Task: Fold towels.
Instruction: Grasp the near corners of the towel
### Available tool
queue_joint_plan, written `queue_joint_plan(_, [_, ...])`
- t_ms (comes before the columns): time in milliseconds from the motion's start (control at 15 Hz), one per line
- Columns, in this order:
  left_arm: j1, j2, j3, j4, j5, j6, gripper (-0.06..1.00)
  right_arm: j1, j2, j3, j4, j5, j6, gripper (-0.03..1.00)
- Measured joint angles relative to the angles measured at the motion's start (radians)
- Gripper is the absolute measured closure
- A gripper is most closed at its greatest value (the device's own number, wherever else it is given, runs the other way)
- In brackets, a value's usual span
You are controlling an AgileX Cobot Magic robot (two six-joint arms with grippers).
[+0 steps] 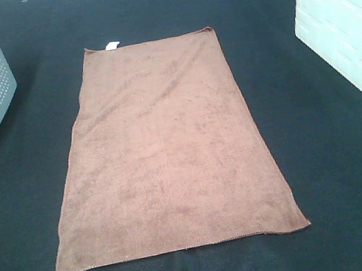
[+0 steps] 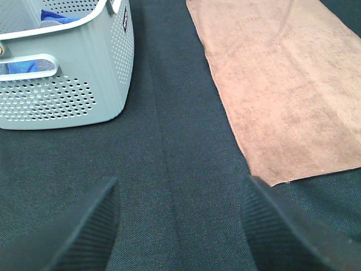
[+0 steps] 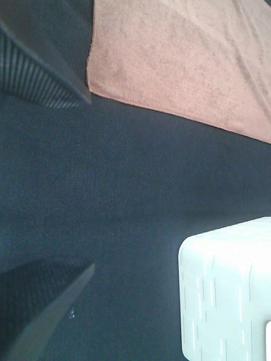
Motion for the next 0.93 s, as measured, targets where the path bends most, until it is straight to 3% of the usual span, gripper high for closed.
queue_joint_plan(933, [0.0,0.0,0.0,-0.009,0.0,0.0,0.34,0.0,0.0,0.0,0.0,0.0,0.0,0.27])
